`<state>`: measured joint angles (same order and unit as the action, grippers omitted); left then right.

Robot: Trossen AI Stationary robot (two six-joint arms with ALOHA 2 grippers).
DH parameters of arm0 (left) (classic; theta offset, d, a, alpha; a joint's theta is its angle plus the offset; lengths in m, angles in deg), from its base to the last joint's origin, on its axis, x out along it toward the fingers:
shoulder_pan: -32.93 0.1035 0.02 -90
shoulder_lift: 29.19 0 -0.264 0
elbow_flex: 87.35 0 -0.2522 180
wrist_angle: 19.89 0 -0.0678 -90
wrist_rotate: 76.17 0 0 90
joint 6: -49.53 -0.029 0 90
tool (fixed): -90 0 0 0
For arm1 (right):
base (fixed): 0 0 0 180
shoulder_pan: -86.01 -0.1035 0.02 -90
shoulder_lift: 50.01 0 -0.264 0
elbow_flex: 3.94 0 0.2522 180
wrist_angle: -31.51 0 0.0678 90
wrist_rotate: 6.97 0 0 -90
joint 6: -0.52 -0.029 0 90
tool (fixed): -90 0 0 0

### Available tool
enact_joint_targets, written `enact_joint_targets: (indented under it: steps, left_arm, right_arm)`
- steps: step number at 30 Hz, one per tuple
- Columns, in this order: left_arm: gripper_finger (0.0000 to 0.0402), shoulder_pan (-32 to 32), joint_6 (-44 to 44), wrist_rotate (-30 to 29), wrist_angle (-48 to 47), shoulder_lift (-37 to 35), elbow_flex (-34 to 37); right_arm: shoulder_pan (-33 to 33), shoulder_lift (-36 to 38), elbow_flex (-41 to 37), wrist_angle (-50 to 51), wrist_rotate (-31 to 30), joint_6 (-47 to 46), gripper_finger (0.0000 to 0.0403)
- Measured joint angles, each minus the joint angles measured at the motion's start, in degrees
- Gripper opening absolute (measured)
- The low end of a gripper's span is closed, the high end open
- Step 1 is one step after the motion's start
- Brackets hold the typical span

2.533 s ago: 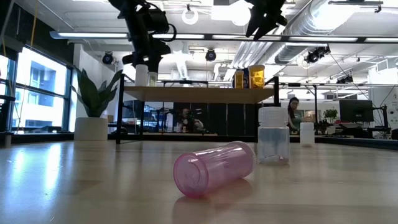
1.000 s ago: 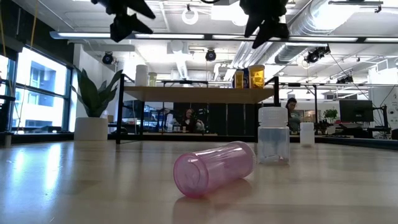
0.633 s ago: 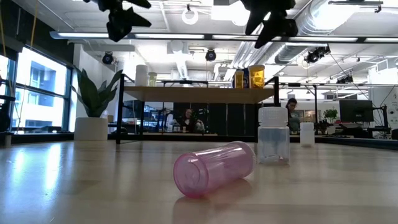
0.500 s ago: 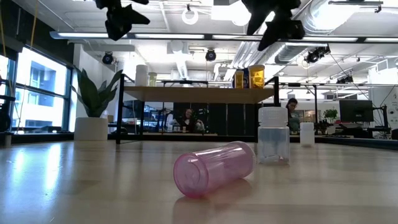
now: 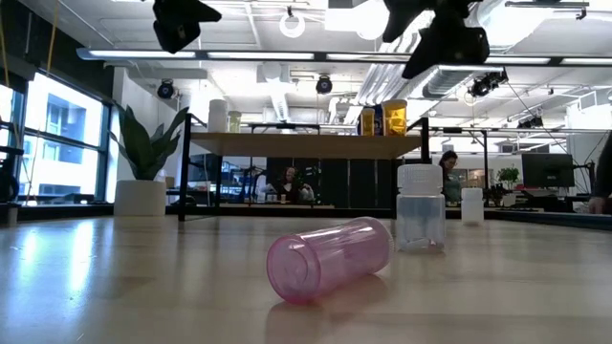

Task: Pick and place medicine bottles onto shelf by color
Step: Put the small transparent pill bottle on the shelf

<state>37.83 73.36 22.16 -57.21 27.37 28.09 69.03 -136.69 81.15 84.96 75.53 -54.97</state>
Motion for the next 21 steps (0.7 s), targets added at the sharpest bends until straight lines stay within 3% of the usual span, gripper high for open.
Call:
enact_joint_targets:
  steps: [6,21]
  left_arm:
    - [0.0179,-1.3,0.2,0.0,-2.1,0.0,0.0]
    - [0.0179,-1.6,0.1,-0.2,-2.1,0.0,0.0]
  right_arm:
    - [-3.4,-3.8,0.0,-1.4,-1.8,4.6,0.0242]
    - [-5.6,-13.6,0.0,-1.7,-1.7,8.2,0.0244]
